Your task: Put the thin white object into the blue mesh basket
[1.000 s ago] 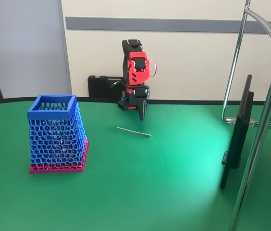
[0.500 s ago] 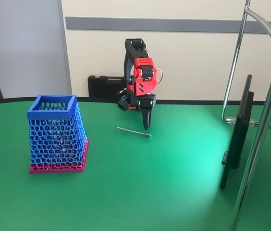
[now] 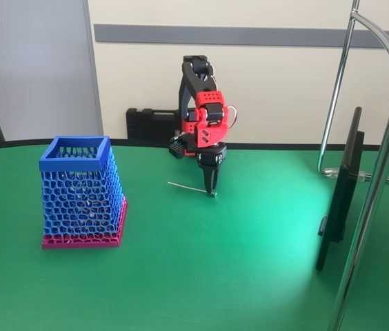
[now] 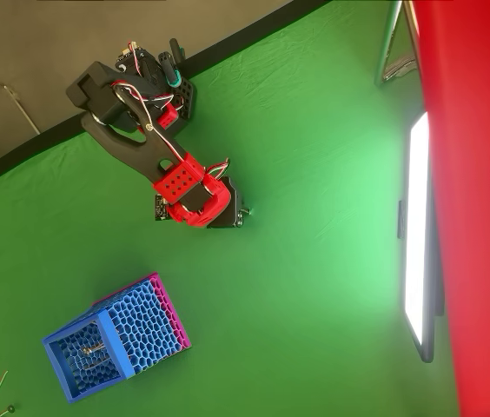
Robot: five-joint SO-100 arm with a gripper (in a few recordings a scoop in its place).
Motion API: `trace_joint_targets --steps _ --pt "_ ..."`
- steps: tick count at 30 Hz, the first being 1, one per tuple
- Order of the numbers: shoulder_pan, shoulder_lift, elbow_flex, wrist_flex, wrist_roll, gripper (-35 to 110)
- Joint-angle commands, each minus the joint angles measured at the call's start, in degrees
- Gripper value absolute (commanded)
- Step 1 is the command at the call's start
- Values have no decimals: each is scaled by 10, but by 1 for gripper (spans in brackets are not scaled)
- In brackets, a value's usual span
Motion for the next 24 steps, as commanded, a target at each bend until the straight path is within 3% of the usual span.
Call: trace_joint_targets --steps 1,24 --pt "-2 -4 -23 4 5 18" --pt "-2 -90 -103 43 7 13"
